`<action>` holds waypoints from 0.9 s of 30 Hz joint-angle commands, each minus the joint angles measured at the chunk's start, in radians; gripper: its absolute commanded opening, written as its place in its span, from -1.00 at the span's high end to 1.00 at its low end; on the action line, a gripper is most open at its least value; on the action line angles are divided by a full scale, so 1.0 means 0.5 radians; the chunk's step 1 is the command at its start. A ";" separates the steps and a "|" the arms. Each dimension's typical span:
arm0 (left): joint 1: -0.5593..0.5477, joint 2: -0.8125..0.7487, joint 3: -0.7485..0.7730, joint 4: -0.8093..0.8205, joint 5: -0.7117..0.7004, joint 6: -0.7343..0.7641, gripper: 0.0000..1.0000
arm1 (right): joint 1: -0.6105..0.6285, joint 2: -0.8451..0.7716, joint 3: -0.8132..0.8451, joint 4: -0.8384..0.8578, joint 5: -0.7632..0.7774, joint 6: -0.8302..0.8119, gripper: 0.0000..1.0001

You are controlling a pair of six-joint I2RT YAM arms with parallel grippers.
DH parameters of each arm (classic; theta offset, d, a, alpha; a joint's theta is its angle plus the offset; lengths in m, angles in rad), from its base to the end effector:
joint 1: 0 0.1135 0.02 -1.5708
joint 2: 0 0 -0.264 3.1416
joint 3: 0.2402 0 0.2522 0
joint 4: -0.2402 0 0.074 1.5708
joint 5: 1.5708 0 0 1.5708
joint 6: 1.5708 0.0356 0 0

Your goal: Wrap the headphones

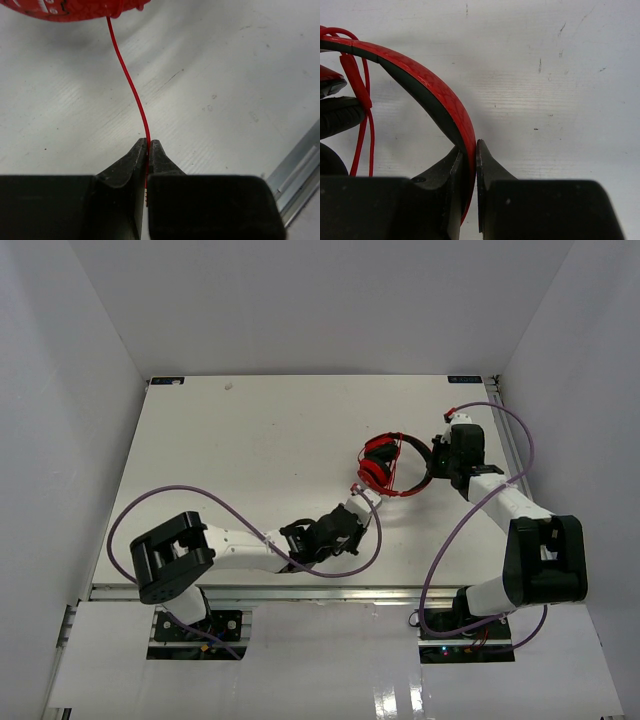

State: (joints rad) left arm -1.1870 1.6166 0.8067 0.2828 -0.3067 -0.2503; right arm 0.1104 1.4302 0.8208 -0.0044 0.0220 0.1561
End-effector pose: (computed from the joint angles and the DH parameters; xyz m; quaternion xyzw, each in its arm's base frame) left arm 0.1364 -0.3091 0.1869 0.3188 0.7988 -0.2247 0.4580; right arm 0.3060 0.0331 0.2208 0.0254 0.8873 0.0515 0.4576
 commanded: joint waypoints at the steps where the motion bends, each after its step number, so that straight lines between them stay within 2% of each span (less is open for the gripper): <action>1: -0.016 -0.156 0.019 -0.144 0.233 0.119 1.00 | -0.008 0.026 0.015 0.213 -0.017 0.034 0.85; 6: -0.016 -0.087 0.235 -0.312 0.490 0.199 1.00 | 0.033 0.084 0.018 0.230 -0.026 -0.001 0.85; 11: -0.001 -0.031 0.416 -0.396 0.470 0.318 1.00 | 0.104 0.093 -0.011 0.258 -0.054 -0.139 0.85; 20: 0.251 0.055 0.626 -0.505 0.591 0.407 1.00 | 0.228 0.092 -0.089 0.244 -0.202 -0.429 0.85; 27: 0.381 0.274 0.833 -0.555 0.744 0.446 1.00 | 0.343 0.176 -0.042 0.199 -0.228 -0.462 0.85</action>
State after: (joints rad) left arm -1.0144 1.7230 1.1602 0.0281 0.0034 -0.0522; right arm 0.2553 1.4992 0.7700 0.0341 -0.0425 -0.0622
